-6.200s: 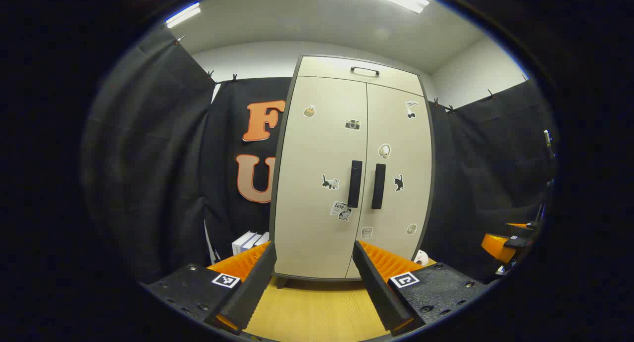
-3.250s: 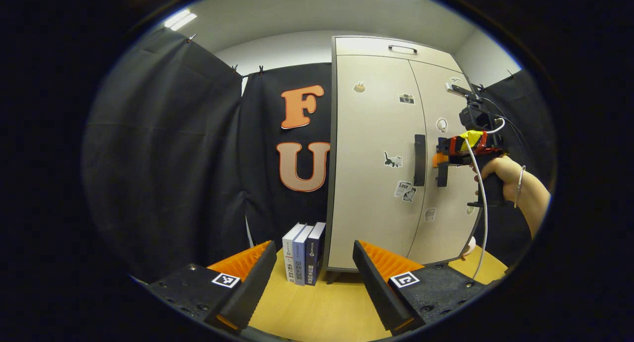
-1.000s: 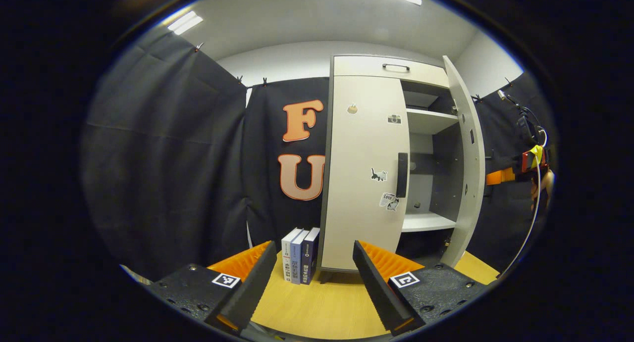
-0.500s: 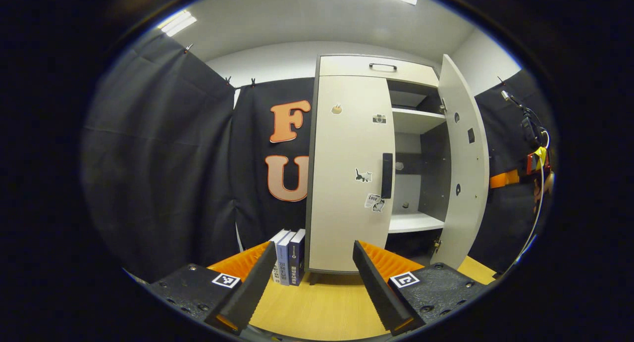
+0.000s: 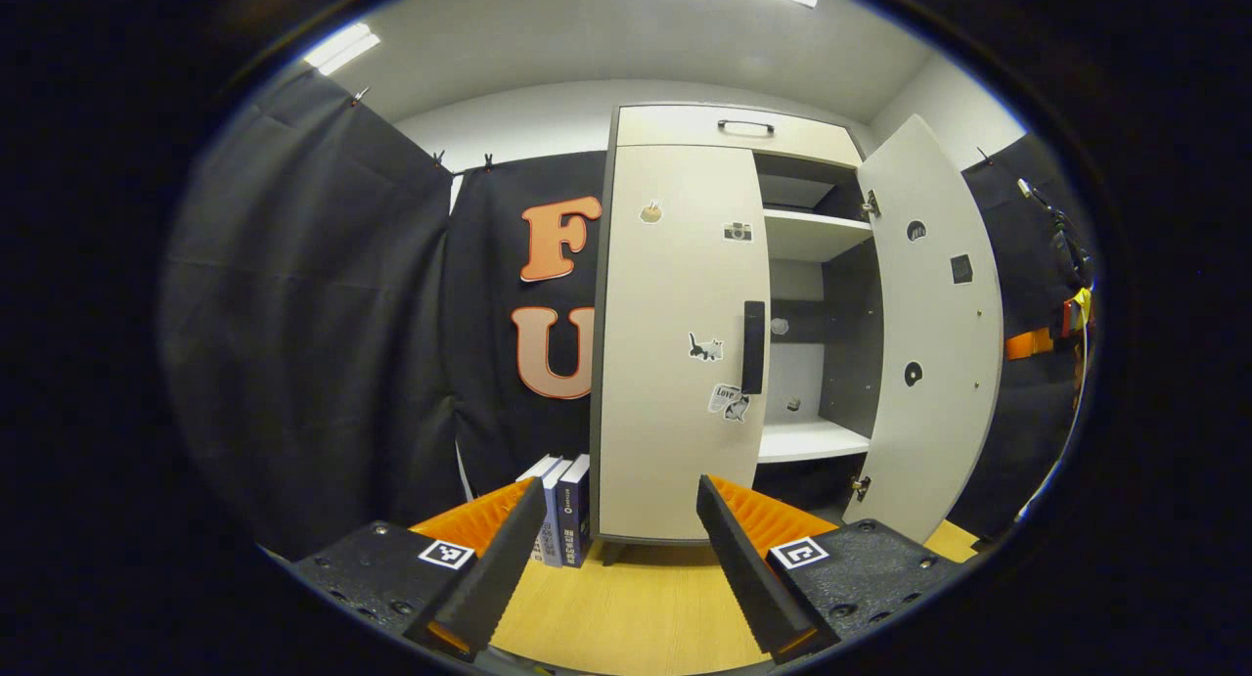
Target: Open the right door of the double-door shoe cabinet with the right hand, and open the left door with the left hand.
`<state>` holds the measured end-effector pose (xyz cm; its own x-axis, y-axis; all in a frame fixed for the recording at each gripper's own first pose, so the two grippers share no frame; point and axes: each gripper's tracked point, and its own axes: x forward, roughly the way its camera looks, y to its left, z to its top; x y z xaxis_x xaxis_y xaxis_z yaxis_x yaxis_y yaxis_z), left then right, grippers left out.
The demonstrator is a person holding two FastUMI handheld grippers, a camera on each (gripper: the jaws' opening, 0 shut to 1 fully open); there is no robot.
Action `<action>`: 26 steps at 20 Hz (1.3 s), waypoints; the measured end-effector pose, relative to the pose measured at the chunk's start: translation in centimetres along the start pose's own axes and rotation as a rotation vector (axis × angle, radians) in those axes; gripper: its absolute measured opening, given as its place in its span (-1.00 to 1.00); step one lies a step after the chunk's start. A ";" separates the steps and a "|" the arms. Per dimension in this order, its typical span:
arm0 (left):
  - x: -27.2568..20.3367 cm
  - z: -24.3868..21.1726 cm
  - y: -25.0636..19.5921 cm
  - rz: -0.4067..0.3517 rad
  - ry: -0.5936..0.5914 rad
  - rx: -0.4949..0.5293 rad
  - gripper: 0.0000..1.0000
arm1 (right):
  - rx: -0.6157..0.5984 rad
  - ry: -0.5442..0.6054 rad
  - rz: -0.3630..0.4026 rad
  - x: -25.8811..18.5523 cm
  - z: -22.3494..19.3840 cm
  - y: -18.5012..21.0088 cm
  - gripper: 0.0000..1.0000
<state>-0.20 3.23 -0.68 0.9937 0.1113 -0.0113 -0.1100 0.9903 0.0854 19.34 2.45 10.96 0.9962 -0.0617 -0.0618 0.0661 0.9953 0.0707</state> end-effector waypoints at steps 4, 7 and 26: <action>2.0 0.6 -2.4 -0.041 -0.001 0.019 0.89 | 0.005 -0.011 -0.039 -1.5 -0.1 -2.1 -0.82; 4.1 0.6 -4.3 -0.070 0.015 0.011 0.94 | 0.005 -0.016 -0.057 -2.2 -0.2 -3.1 -0.81; 17.1 5.0 -12.3 -0.135 0.008 -0.026 0.94 | -0.009 -0.025 -0.102 -2.6 -0.5 -8.1 0.70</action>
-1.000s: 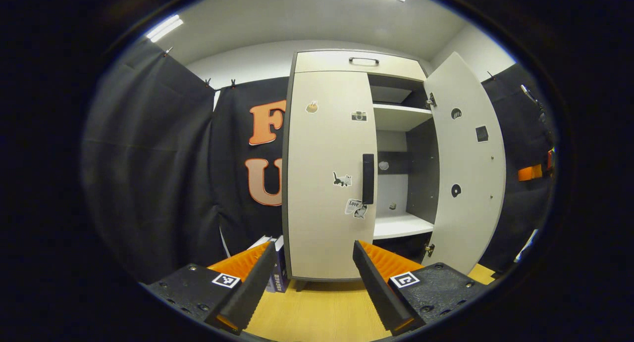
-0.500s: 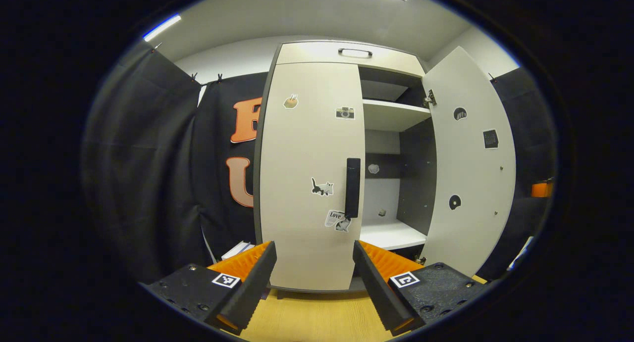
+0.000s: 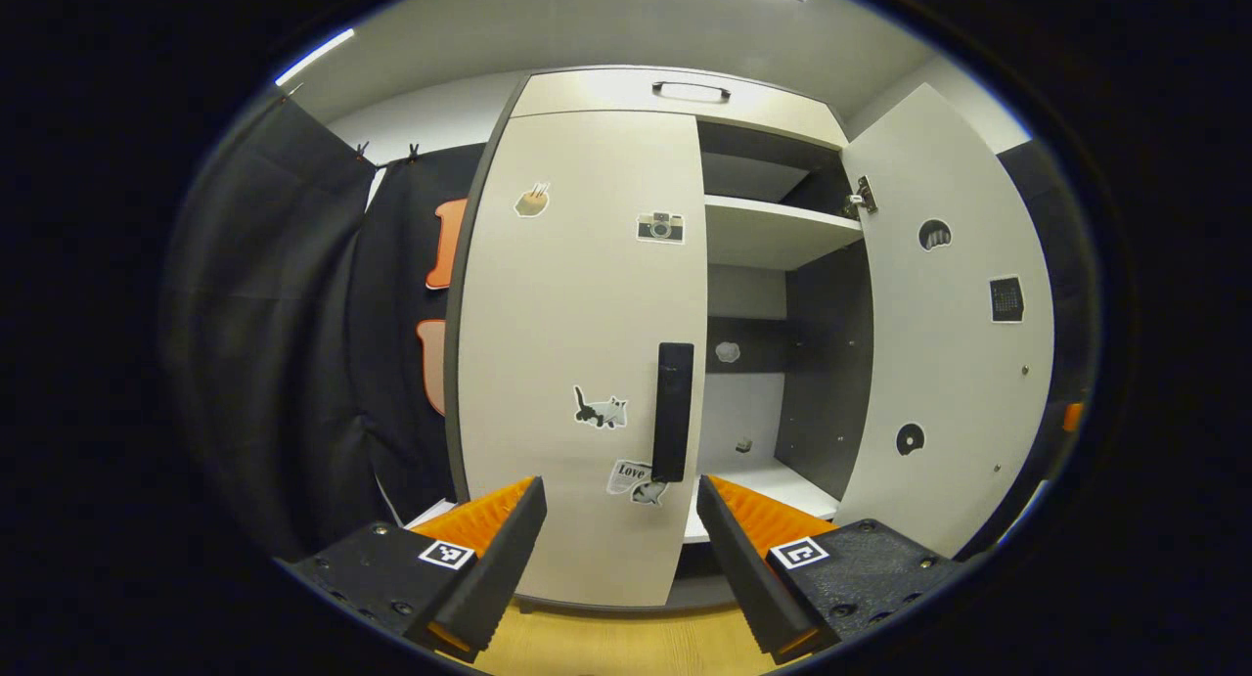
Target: Open the right door of the double-door shoe cabinet with the right hand, and open the left door with the left hand.
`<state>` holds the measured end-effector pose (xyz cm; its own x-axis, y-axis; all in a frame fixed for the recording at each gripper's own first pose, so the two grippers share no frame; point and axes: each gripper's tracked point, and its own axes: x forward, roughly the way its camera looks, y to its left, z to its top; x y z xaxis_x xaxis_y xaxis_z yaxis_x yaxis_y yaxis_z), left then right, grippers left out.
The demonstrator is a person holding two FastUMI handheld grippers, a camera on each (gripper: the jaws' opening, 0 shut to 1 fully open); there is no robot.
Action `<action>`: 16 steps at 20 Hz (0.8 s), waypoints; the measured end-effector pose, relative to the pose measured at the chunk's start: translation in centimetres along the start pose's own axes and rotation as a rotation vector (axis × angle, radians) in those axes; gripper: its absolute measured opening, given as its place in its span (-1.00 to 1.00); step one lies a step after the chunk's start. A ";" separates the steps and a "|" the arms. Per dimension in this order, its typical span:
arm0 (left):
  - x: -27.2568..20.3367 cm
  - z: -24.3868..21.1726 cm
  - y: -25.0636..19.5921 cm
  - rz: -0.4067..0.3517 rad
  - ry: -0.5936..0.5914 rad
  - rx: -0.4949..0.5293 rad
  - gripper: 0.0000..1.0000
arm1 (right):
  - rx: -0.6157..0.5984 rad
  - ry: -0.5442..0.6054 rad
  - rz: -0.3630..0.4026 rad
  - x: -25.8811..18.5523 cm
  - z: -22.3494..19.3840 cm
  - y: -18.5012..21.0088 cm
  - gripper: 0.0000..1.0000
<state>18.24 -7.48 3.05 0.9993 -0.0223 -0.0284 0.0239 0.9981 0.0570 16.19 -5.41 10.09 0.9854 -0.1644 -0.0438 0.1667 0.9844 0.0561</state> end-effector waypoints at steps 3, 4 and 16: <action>2.5 1.1 -0.5 0.009 -0.020 0.017 0.89 | -0.024 -0.011 -0.027 0.6 0.2 -0.9 0.80; 3.4 1.4 -0.6 0.012 -0.025 0.028 0.89 | -0.027 -0.010 -0.030 0.7 0.2 -1.0 0.80; 11.9 -0.3 -2.2 0.017 0.018 0.023 0.89 | -0.004 0.009 -0.066 2.8 -0.1 -3.1 0.80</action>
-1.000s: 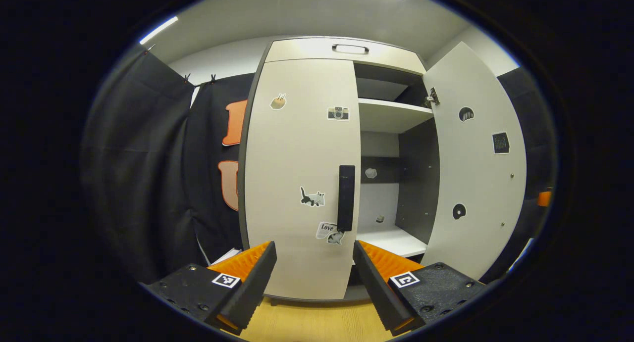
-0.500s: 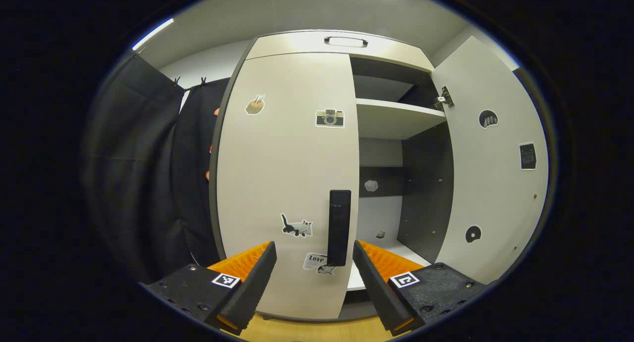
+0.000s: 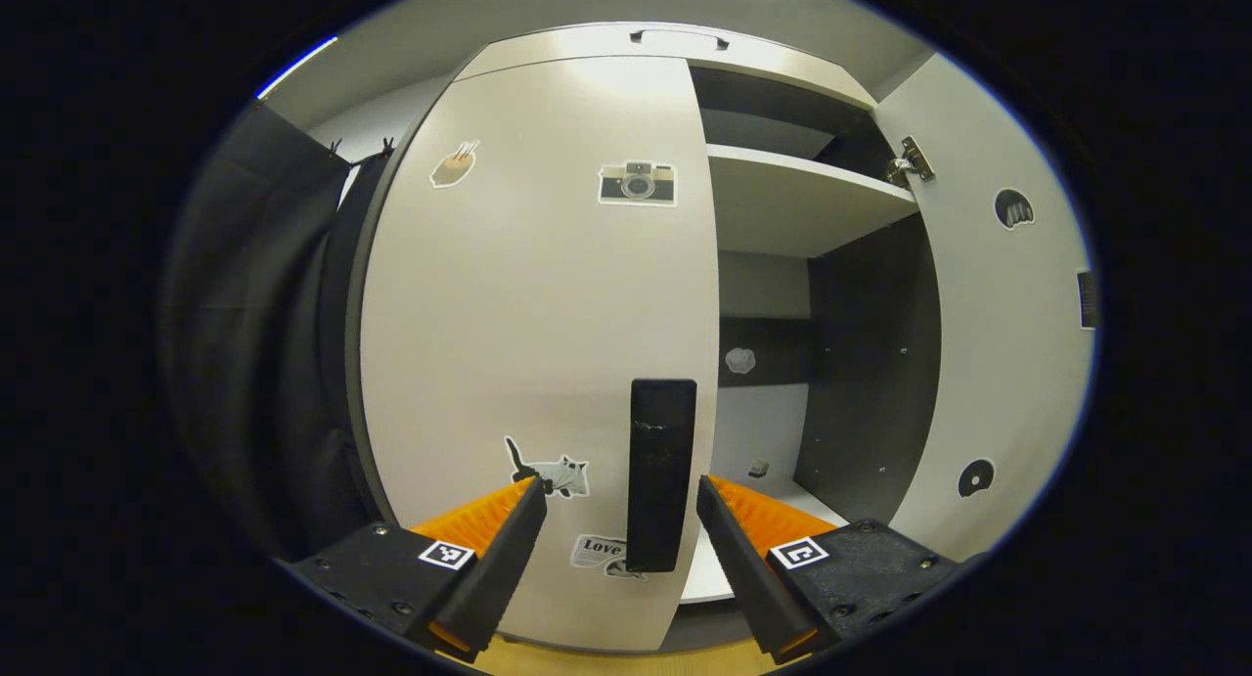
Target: Open the right door of the double-door shoe cabinet with the right hand, and open the left door with the left hand.
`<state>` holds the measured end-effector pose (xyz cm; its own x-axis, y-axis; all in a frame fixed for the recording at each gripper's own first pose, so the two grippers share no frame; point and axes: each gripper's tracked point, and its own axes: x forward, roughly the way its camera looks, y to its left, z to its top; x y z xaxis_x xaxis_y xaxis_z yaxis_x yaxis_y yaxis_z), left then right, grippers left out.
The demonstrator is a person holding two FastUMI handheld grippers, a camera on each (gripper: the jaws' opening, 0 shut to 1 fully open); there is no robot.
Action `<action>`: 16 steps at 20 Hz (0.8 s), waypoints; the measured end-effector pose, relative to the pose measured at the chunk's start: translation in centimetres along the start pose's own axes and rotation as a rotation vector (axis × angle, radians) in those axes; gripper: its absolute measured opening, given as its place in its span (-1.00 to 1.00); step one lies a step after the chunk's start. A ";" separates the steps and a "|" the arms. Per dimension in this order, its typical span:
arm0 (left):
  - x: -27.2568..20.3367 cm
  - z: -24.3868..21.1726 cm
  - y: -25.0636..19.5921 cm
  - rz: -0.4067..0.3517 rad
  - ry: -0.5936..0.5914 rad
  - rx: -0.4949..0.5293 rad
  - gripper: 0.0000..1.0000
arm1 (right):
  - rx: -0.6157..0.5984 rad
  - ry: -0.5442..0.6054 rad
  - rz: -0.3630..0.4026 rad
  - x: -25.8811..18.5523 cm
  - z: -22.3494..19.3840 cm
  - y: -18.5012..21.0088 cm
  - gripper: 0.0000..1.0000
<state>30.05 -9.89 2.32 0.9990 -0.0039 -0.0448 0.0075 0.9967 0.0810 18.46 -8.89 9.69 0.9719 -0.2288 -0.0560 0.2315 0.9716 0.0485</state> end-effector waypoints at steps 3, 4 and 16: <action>0.8 -0.3 -0.3 0.001 0.006 0.003 0.75 | 0.007 0.006 -0.006 0.4 -0.2 -0.4 0.96; 1.0 -0.3 -0.4 -0.007 0.006 0.002 0.63 | 0.009 0.008 -0.007 0.5 -0.3 -0.5 0.96; 1.1 -0.6 -1.9 -0.069 0.023 0.057 -0.55 | 0.005 0.023 0.030 0.4 -0.7 1.9 0.96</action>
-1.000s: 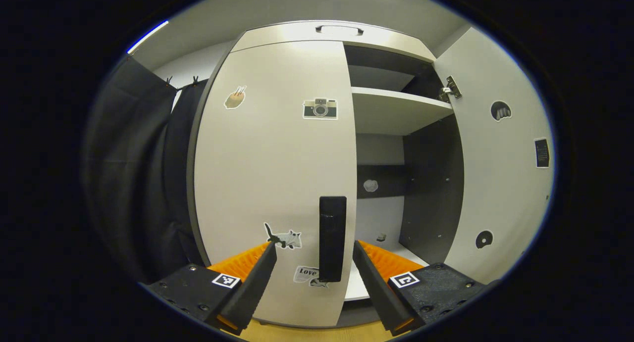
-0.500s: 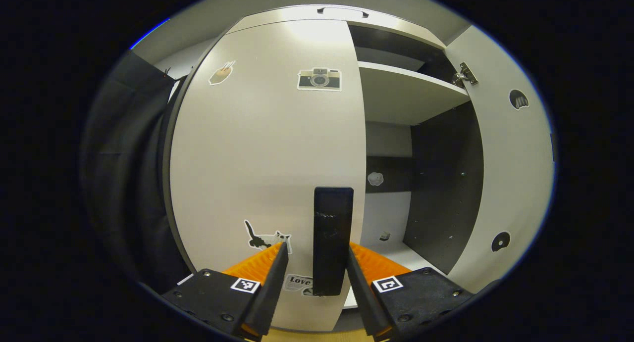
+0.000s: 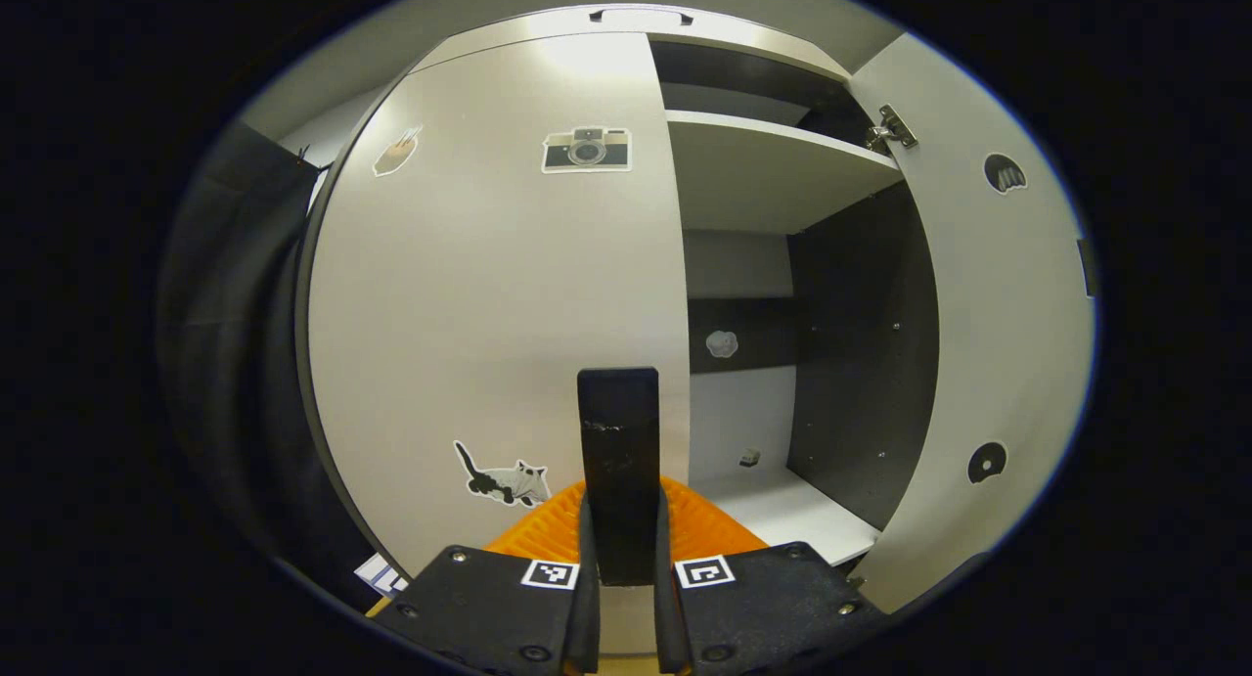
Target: Open the right door of the double-door shoe cabinet with the right hand, and open the left door with the left hand.
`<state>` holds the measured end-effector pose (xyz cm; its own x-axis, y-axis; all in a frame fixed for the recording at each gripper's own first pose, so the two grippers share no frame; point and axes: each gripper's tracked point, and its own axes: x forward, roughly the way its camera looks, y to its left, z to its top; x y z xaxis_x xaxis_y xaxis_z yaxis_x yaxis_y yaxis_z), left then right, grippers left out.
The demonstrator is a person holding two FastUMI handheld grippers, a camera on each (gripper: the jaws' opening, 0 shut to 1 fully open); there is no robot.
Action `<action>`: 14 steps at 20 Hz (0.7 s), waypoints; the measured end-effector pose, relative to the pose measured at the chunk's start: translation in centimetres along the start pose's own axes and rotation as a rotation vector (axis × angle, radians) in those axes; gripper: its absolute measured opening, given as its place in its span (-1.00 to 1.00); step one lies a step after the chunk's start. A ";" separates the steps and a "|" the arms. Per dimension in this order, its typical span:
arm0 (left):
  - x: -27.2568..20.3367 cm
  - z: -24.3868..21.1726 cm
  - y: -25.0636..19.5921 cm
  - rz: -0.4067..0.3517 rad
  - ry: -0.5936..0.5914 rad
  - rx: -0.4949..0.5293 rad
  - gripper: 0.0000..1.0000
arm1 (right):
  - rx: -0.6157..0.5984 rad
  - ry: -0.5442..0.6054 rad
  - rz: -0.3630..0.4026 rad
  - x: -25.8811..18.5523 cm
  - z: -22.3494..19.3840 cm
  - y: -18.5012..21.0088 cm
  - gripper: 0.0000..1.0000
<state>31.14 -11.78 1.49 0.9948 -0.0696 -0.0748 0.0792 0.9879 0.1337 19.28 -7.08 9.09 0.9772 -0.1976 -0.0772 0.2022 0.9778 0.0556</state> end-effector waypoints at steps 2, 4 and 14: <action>-0.4 0.0 0.0 -0.014 -0.005 -0.019 -0.63 | -0.004 -0.004 0.005 -0.3 0.4 0.7 0.96; -1.0 -0.1 0.1 -0.030 -0.008 -0.034 -0.67 | -0.006 -0.010 0.003 -0.7 0.8 1.5 0.96; -6.4 -0.3 1.5 -0.124 -0.009 -0.028 -0.70 | -0.007 -0.050 -0.024 -6.5 1.3 3.5 0.97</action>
<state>24.92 -9.85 1.87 0.9779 -0.1931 -0.0798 0.2004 0.9749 0.0967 13.70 -2.50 11.08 0.9742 -0.2240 -0.0288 0.2251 0.9732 0.0478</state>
